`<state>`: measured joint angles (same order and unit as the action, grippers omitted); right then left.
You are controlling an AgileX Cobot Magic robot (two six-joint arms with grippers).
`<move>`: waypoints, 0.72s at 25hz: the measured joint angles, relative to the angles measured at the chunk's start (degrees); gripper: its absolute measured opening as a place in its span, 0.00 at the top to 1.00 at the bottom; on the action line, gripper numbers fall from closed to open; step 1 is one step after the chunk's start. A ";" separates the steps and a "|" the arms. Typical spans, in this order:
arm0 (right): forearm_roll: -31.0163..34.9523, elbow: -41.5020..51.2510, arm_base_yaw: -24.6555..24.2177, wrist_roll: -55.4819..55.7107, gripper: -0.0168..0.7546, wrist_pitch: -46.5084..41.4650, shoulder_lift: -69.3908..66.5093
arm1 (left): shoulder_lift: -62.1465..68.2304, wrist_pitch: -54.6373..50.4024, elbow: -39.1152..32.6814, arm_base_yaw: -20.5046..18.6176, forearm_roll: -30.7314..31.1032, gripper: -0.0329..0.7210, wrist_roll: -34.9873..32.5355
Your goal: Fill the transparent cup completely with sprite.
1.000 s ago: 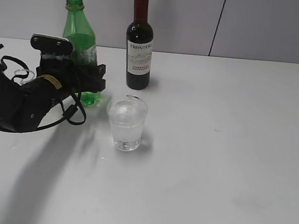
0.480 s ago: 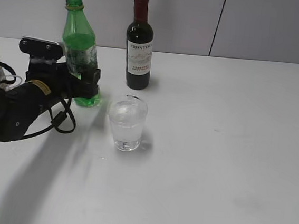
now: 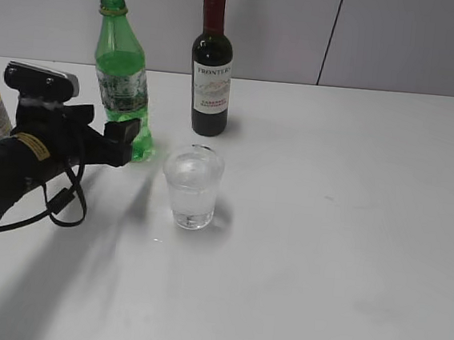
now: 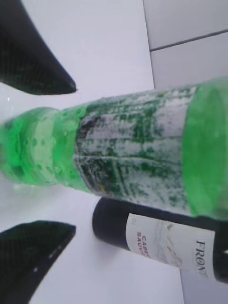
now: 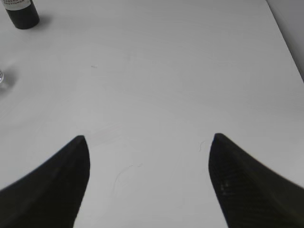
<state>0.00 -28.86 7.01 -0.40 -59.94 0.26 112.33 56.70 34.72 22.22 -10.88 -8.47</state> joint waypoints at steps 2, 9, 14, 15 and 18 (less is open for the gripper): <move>0.00 0.00 0.00 0.00 0.21 0.00 0.00 | -1.92 -0.34 -1.16 0.00 -0.05 0.14 -0.50; 0.00 0.00 0.00 0.00 0.21 0.00 0.00 | -11.57 -10.57 -1.62 0.00 -0.38 0.17 -6.10; 0.00 0.00 0.00 0.00 0.21 0.00 0.00 | -17.86 -24.41 -1.42 0.00 -1.61 0.18 -12.00; 0.00 0.00 0.00 0.00 0.21 0.00 0.00 | -18.87 -28.06 -1.04 0.00 -1.73 0.17 -12.94; 0.00 0.00 0.00 0.00 0.21 0.00 0.00 | -20.92 -38.76 0.70 0.00 -1.88 0.18 -14.42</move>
<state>0.00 -28.86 7.01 -0.40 -59.94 0.26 91.40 17.93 35.42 22.22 -12.75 -22.89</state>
